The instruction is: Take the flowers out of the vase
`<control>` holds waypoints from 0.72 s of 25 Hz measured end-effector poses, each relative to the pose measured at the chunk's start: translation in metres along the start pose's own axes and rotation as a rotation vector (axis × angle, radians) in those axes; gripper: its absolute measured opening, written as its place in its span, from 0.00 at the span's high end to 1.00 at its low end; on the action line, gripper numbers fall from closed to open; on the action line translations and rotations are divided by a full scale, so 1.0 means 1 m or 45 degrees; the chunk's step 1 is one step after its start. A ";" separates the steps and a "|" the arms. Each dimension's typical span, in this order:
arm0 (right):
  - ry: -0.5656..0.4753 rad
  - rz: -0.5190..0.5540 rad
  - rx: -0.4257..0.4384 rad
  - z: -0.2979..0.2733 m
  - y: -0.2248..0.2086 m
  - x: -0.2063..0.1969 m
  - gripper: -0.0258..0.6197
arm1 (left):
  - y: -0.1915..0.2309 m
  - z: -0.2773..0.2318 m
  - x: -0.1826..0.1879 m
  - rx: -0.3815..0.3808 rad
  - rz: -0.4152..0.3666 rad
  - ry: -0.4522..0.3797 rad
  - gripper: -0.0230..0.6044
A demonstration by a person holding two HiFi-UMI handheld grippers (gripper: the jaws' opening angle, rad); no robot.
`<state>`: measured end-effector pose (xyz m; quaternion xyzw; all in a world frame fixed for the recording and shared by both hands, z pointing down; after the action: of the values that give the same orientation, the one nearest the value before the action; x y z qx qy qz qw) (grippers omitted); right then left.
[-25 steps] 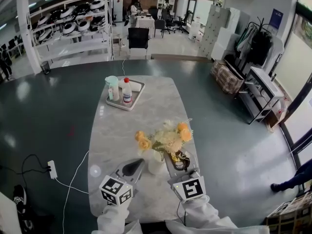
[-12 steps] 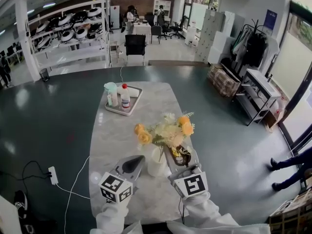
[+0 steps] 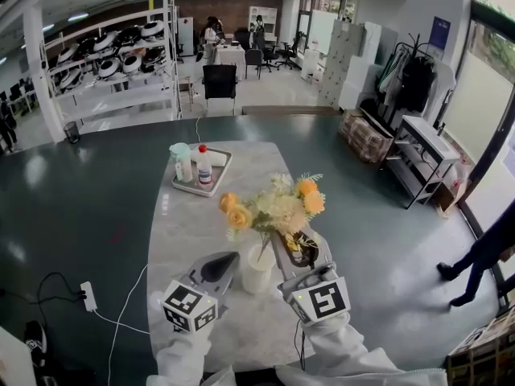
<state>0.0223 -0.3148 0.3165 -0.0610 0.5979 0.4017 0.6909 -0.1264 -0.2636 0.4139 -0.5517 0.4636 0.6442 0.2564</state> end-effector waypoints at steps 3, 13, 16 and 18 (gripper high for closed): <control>-0.034 0.001 -0.008 0.000 -0.010 0.015 0.81 | -0.007 -0.001 0.008 -0.011 -0.009 -0.012 0.96; -0.131 -0.035 -0.034 0.007 -0.011 0.044 0.81 | -0.016 0.009 0.027 -0.034 -0.084 -0.048 0.96; -0.133 -0.047 -0.064 0.013 -0.011 0.046 0.81 | -0.014 0.015 0.026 -0.036 -0.079 -0.046 0.96; -0.122 -0.045 -0.085 0.021 -0.015 0.044 0.81 | -0.018 0.016 0.021 -0.045 -0.073 -0.044 0.96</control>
<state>0.0465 -0.2917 0.2783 -0.0754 0.5494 0.4115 0.7233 -0.1250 -0.2452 0.3875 -0.5581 0.4315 0.6540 0.2731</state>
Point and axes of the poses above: the fingertips, and each gripper's own axes: z backward along the fingers, y to its left, x out of its top, the point moved 6 cm from there along z, backward along the fingers, and after that the axes turned 12 degrees about z, right-handed, at the moved point
